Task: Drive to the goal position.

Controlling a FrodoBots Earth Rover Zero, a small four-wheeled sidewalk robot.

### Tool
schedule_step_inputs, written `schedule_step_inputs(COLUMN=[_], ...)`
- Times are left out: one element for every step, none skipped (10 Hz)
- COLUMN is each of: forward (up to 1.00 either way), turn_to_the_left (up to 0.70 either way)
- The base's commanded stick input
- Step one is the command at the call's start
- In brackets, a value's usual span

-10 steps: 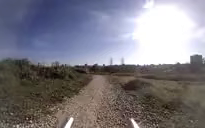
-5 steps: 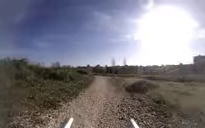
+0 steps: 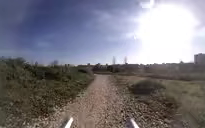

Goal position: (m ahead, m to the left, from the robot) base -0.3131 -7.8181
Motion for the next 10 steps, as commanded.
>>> schedule_step_inputs(forward=[0.5, 0.5, 0.5, 0.5, 0.5, 0.5, 0.5, 0.5, 0.5, 0.5], turn_to_the_left=[0.0, 0.0, 0.0, 0.0, 0.0, 0.0, 0.0, 0.0, 0.0, 0.0])
